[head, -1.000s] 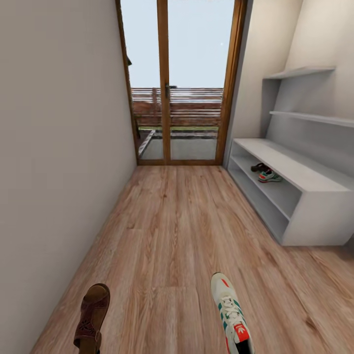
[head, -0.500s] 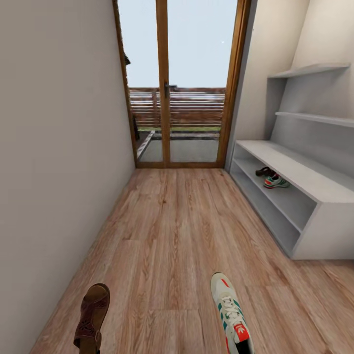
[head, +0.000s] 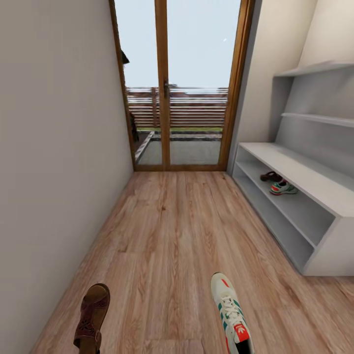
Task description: Pick up the two gym shoes and the two sandals from the corridor floor and place them onto the hallstand (shoe rack) in the corridor, making sure they are on the rack and not on the floor. Arrange them so the two gym shoes are next to each other and the two sandals are next to each other.
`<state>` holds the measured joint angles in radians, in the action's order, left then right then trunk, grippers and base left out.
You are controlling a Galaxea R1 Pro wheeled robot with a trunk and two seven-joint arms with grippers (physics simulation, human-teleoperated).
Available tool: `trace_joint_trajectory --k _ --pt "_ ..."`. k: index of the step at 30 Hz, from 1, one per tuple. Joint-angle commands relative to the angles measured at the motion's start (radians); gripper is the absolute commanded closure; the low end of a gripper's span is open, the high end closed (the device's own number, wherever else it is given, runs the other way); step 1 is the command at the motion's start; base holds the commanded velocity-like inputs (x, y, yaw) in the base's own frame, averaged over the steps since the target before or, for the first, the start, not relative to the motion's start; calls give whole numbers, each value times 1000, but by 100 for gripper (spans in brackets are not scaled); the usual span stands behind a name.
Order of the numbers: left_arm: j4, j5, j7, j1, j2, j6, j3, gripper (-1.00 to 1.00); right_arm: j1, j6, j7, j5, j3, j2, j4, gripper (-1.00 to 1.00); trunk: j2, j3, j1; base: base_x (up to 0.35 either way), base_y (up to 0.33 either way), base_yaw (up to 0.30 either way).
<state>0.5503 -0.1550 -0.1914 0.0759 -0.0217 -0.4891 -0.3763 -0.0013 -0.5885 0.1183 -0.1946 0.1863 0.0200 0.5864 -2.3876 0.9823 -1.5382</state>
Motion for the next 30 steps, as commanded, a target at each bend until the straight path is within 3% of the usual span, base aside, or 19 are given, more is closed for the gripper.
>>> trace_joint_trajectory --k 1,30 --pt "0 -12 -6 1 -1 -3 -9 100 0 -2 9 -5 8 1 1 100 0 1 0 340 0 0" --pt "0 -12 -7 1 -1 -3 -9 100 0 -2 9 -5 8 1 1 100 0 1 0 340 0 0"
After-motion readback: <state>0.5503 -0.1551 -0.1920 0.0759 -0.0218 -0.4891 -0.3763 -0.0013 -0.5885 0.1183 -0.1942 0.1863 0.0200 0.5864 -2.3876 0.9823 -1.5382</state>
